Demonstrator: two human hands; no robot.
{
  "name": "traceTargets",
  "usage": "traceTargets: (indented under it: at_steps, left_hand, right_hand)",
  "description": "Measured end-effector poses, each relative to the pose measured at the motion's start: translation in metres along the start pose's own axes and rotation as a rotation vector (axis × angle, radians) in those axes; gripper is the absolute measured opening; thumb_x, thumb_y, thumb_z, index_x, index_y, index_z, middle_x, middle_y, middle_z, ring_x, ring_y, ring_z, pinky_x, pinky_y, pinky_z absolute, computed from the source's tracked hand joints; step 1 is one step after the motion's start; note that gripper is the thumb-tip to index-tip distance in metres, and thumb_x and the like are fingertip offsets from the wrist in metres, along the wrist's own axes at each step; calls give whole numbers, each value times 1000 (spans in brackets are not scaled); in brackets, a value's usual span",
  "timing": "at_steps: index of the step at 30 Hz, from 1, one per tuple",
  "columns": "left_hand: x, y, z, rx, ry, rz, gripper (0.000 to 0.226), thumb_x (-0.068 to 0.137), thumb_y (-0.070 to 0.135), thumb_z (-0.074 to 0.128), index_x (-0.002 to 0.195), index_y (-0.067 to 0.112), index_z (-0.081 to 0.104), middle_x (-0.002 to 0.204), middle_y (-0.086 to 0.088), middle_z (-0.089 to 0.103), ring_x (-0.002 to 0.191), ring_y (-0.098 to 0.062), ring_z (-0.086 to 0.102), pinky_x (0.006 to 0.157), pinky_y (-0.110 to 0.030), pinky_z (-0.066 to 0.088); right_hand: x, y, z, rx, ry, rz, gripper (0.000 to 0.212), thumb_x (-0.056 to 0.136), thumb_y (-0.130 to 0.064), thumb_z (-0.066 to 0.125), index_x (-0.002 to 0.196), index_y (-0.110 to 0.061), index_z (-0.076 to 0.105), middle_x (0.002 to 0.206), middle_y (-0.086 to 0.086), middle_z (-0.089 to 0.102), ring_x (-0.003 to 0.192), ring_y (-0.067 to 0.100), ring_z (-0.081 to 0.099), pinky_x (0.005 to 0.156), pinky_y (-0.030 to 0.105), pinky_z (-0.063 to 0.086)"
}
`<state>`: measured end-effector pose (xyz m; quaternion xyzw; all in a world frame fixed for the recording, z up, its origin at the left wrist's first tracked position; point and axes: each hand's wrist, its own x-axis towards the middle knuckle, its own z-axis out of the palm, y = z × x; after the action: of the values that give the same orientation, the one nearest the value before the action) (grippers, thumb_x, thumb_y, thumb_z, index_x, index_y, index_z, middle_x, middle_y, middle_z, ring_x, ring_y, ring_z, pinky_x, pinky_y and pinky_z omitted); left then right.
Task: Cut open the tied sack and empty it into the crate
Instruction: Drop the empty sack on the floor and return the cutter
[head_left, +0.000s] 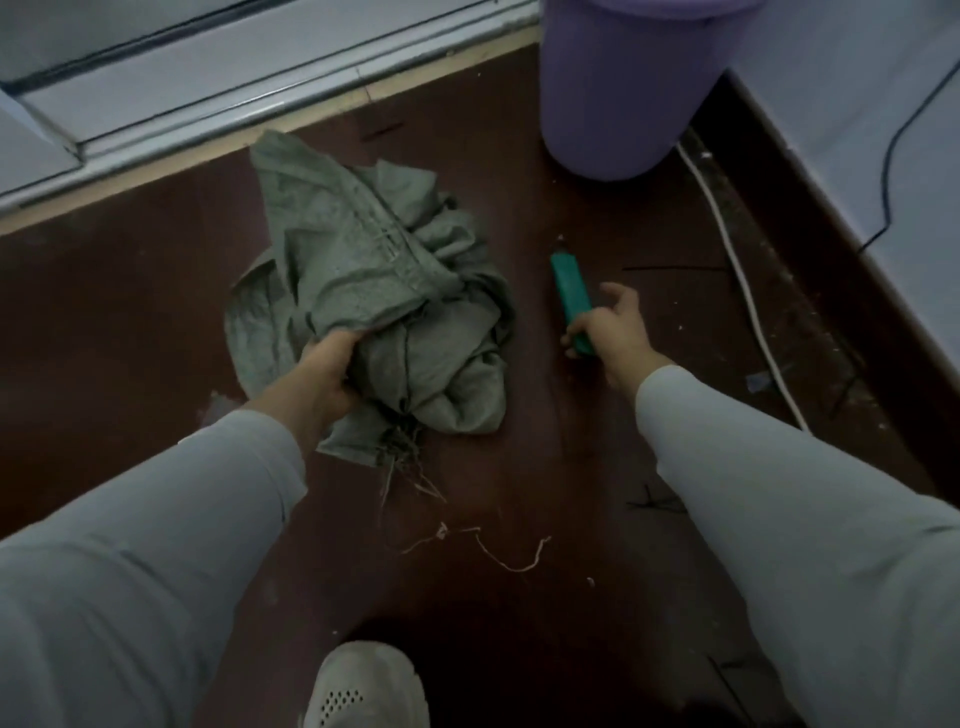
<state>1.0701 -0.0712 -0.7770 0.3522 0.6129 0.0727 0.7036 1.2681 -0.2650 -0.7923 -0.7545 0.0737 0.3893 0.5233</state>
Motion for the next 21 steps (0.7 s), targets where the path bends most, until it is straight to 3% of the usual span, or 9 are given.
traceTargets:
  at_steps: [2, 4, 8, 9, 11, 14, 17, 19, 21]
  left_hand:
    - [-1, -6, 19, 1, -30, 18, 110, 40, 43, 93, 137, 21, 47, 131, -5, 58, 112, -26, 60, 76, -39, 56]
    - [-9, -13, 50, 34, -82, 25, 123, 27, 47, 94, 137, 20, 46, 133, -5, 58, 111, -25, 61, 82, -40, 56]
    - [-47, -24, 122, 150, -196, 63, 85, 72, 28, 81, 142, 12, 36, 133, -3, 53, 113, -23, 56, 87, -37, 50]
    - [-51, -29, 138, 195, -215, 54, 87, 74, 26, 80, 145, 12, 30, 138, -5, 49, 120, -25, 53, 90, -39, 49]
    - [-64, -35, 165, 311, -269, 40, 98, 74, 32, 79, 149, 14, 18, 149, -7, 37, 131, -29, 45, 97, -43, 46]
    - [-77, -34, 197, 517, -361, 109, 109, 72, 51, 75, 151, 17, 8, 156, -4, 25, 140, -28, 32, 110, -42, 37]
    - [-55, -33, 218, 722, -349, 176, 150, 32, 81, 75, 152, 27, 2, 158, 0, 16, 143, -30, 26, 113, -47, 33]
    - [-33, -35, 228, 683, -309, 167, 166, 12, 74, 83, 149, 33, -1, 155, -4, 24, 135, -30, 39, 103, -50, 43]
    - [-74, -23, 226, 649, -350, 186, 161, 24, 59, 91, 149, 31, -7, 154, -3, 24, 130, -30, 45, 96, -50, 50]
  right_hand:
    - [-9, -10, -13, 98, 38, -24, 55, 80, 2, 57, 132, -11, 44, 97, 11, 58, 59, 18, 57, 46, 25, 47]
    - [-16, -17, -29, 106, 91, -85, 41, 81, -8, 65, 121, -7, 53, 77, 5, 58, 50, 13, 50, 39, 21, 43]
    - [-25, -24, -62, 114, 186, -191, 14, 84, -16, 61, 96, -12, 55, 67, 2, 52, 46, 12, 45, 35, 15, 35]
    - [-28, -26, -70, 138, 208, -215, 4, 86, -15, 57, 86, -14, 53, 64, 2, 49, 46, 13, 43, 36, 17, 35]
    - [-32, -29, -86, 148, 248, -243, 14, 88, -14, 51, 75, -19, 50, 61, 3, 47, 46, 15, 42, 40, 21, 36]
    - [-35, -27, -110, 79, 313, -251, 11, 90, -14, 48, 91, -12, 59, 67, 4, 54, 53, 15, 49, 48, 26, 43]
    - [-36, -26, -133, -27, 517, -333, 29, 93, -23, 50, 115, -5, 57, 92, 14, 66, 73, 25, 62, 67, 39, 56]
    - [-42, -34, -144, -74, 671, -416, 34, 95, -32, 46, 115, -5, 54, 91, 8, 65, 85, 28, 62, 76, 37, 53]
    - [-49, -49, -149, -62, 701, -520, 31, 96, -39, 40, 111, -14, 51, 79, -1, 58, 81, 28, 61, 73, 40, 53]
